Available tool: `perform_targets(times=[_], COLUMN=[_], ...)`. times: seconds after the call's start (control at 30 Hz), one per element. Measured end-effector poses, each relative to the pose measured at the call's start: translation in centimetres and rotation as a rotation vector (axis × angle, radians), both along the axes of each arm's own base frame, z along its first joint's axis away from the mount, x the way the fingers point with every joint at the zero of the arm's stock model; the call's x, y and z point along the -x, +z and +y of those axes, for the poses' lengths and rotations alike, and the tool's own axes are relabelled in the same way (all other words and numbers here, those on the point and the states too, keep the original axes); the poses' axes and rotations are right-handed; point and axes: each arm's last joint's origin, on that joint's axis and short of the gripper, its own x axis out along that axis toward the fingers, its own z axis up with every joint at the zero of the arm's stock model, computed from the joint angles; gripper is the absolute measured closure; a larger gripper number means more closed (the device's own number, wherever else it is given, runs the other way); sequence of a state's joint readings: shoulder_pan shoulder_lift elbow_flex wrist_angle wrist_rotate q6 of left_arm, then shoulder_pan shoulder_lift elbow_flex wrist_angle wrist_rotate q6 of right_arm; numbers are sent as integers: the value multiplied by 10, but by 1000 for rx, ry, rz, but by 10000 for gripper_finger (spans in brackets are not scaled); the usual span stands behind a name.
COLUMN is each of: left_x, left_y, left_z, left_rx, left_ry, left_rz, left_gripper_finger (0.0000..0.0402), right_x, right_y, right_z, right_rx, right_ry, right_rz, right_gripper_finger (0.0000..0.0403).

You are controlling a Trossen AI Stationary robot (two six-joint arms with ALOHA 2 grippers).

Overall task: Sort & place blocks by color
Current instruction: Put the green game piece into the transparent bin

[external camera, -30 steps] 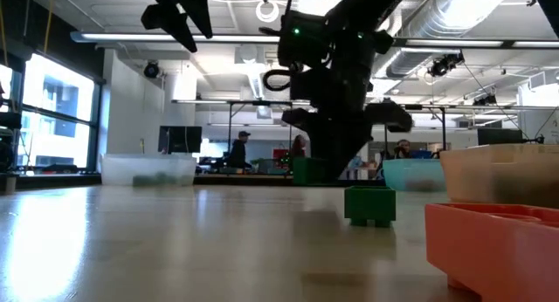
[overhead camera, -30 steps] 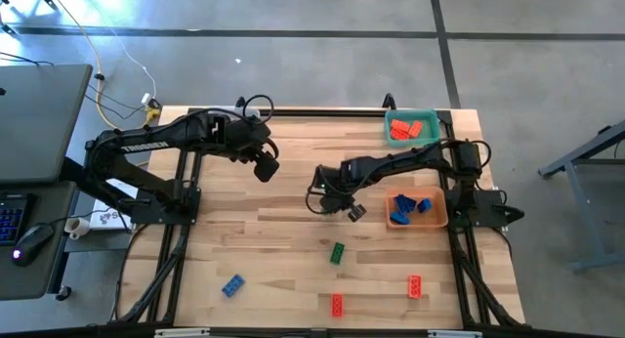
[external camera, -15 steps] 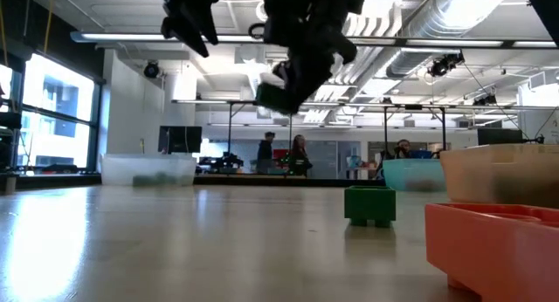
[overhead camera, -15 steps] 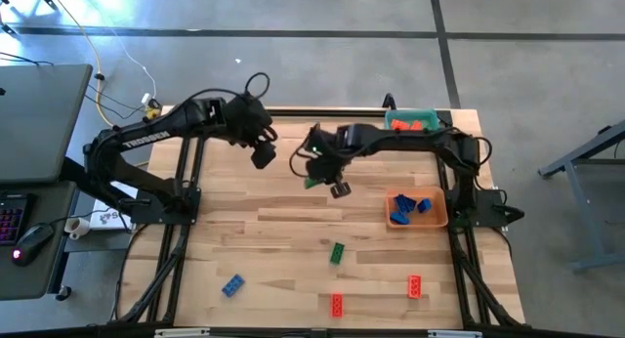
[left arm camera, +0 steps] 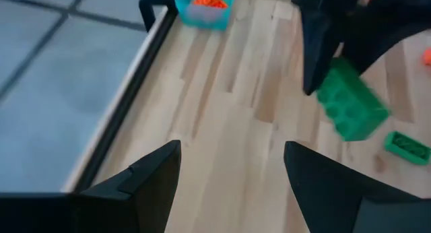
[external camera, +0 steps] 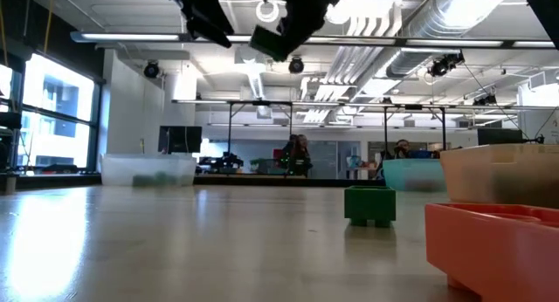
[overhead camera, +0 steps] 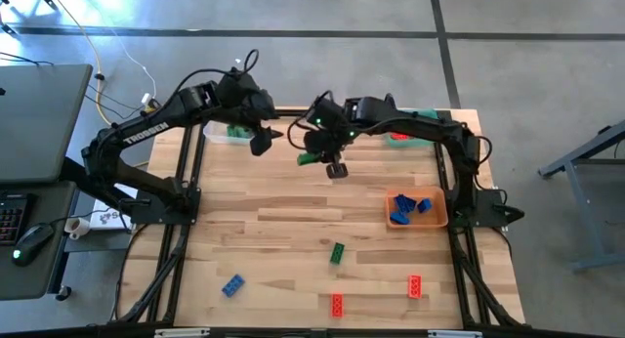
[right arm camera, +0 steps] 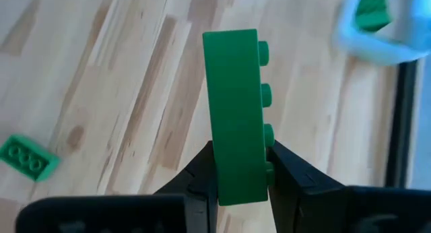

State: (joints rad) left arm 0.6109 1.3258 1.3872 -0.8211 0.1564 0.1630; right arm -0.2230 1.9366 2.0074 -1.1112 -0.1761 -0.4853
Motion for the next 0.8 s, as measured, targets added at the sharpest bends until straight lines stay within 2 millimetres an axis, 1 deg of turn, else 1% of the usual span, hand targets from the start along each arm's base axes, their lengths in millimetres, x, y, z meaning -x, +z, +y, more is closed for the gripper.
perform_targets(times=[0.2,0.33,0.53,0.6,0.8], left_x=[2,2,-1,-1,-3], left_y=[2,5,12,15,24], left_z=[6,8,13,15,18], left_rx=[-77,-83,-119,-129,-137], left_ry=[-70,-148,-201,-223,-316], left_rz=[-2,-53,-150,-194,-316], left_gripper_finger=[149,149,149,149,149], right_x=[3,7,18,22,30], right_y=[34,61,97,103,108], right_z=[0,1,-1,-3,-8], right_rx=[7,22,90,90,98], right_ry=[-42,-68,-139,-159,-233], right_rz=[-98,-182,-293,-329,-341], right_gripper_finger=[337,337,337,337,337])
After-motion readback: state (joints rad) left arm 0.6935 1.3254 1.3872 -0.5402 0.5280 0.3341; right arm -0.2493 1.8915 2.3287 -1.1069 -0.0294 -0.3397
